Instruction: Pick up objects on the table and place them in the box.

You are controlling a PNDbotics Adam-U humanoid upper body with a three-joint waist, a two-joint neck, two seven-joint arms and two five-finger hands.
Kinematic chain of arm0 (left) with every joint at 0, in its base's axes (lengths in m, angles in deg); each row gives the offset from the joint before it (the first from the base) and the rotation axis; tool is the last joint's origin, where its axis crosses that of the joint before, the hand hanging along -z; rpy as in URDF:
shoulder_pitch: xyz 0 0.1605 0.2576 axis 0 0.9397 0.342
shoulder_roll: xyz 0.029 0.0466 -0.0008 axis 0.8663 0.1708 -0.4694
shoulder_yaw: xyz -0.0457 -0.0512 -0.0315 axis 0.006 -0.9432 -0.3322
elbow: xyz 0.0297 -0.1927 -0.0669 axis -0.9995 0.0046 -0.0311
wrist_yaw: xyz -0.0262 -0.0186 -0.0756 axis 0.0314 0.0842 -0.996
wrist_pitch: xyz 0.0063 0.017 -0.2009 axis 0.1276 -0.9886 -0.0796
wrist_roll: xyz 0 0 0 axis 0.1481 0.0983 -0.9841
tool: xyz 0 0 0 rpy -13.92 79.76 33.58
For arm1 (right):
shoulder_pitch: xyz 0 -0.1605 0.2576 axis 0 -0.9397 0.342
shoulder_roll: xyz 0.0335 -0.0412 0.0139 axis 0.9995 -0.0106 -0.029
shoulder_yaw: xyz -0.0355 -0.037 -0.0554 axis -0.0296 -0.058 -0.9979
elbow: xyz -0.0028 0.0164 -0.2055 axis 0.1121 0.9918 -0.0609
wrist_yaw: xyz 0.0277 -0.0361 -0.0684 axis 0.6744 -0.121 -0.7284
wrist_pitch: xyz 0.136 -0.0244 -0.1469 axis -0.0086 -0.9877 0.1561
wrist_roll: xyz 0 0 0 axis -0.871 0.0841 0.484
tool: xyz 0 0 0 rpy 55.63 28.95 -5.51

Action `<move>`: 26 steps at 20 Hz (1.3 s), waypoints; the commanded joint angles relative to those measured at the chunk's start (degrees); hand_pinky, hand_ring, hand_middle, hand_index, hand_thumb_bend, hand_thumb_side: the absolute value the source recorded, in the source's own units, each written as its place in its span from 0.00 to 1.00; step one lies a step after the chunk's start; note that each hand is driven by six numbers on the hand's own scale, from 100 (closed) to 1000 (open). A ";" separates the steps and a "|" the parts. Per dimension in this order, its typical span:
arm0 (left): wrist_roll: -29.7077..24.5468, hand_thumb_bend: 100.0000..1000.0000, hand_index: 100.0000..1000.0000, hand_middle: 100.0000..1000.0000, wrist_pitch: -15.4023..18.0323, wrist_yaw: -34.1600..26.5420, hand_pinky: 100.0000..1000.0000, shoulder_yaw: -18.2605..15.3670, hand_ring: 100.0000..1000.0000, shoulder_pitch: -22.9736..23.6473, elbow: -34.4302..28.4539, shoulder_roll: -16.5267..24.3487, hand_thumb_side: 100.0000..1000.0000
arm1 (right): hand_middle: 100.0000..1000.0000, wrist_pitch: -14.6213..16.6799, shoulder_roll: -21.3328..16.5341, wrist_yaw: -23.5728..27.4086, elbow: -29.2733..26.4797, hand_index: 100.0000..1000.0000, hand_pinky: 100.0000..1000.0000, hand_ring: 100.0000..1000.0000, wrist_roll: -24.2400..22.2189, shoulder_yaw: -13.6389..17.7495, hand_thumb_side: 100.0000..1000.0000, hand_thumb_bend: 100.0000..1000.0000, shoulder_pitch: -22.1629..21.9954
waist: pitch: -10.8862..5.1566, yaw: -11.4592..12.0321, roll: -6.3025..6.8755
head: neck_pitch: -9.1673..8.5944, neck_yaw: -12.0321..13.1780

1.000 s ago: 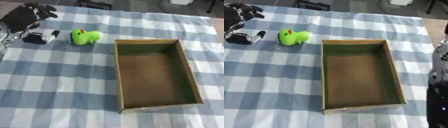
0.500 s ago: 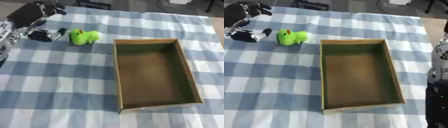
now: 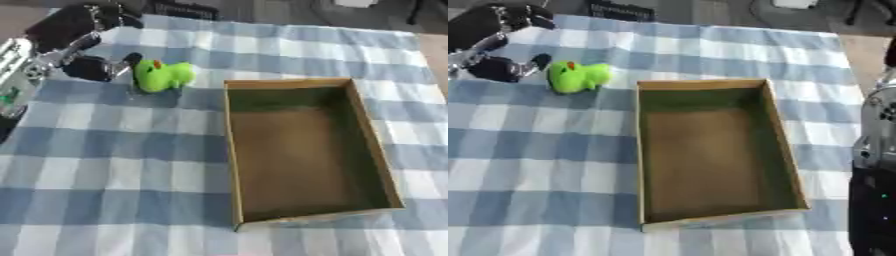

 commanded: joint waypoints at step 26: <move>-9.66 0.51 0.89 0.81 3.79 -3.59 0.68 -2.20 0.69 -1.57 0.41 3.14 0.67 | 0.42 -2.12 3.95 0.79 -0.75 0.66 0.50 0.42 -0.19 0.09 0.62 0.00 4.02 | 2.52 -2.51 -0.71 | 1.36 4.81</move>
